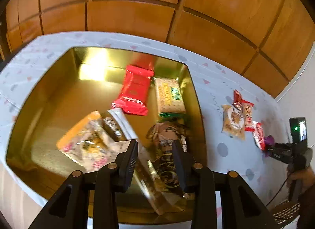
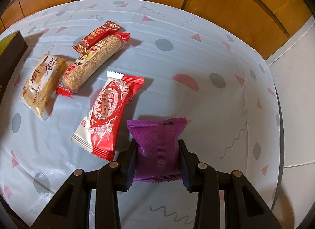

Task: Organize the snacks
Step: 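Open the left gripper to drop the brown pack into the tin, then carry the purple pack to the tin and release it with the right gripper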

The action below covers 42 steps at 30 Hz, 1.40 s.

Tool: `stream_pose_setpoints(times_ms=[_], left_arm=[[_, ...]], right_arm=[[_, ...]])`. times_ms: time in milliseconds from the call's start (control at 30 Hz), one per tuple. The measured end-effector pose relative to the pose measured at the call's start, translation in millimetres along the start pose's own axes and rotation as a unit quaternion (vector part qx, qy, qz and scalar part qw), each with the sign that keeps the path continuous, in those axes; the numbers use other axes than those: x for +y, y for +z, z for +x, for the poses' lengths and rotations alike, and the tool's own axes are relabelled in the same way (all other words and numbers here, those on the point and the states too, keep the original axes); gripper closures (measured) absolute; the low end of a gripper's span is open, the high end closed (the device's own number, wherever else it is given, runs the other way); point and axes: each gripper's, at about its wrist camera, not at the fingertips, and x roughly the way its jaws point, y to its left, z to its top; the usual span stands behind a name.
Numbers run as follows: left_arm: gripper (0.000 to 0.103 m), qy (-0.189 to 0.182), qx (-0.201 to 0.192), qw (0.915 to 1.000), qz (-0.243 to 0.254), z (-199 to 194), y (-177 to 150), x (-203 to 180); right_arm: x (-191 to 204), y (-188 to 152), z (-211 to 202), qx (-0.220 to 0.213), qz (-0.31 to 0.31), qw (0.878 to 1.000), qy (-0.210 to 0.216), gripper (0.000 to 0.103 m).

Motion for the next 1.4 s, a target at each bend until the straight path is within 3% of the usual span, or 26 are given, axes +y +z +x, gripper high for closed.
stream_pose_setpoints(times_ms=[200, 500, 833, 1133, 1267, 1400], left_arm=[[0.067, 0.031, -0.032, 0.9987, 0.025, -19.2, -2.8, 0.8], [0.067, 0.034, -0.064, 0.9962, 0.049, -44.8, -6.6, 2.3], [0.067, 0.034, -0.056, 0.9977, 0.021, -45.6, -14.0, 23.0], [0.067, 0.064, -0.064, 0.9955, -0.027, -48.1, -13.3, 58.0], [0.067, 0.080, -0.072, 0.9929, -0.052, -50.6, -11.5, 75.5], [0.067, 0.088, -0.073, 0.9912, -0.066, -51.2, -10.6, 85.0]], right_arm=[[7.3, -2.5, -2.4, -0.005, -0.013, 1.000, -0.012, 0.064], [9.4, -5.8, -5.2, -0.008, -0.015, 1.000, -0.015, 0.065], [16.1, -10.9, -10.2, -0.016, -0.020, 0.999, -0.027, 0.065], [11.5, -8.2, -18.5, 0.001, 0.017, 1.000, -0.021, 0.066], [0.5, -8.2, -49.9, -0.044, 0.069, 0.997, 0.002, 0.066], [13.8, -3.1, -94.7, -0.108, 0.069, 0.991, 0.040, 0.066]])
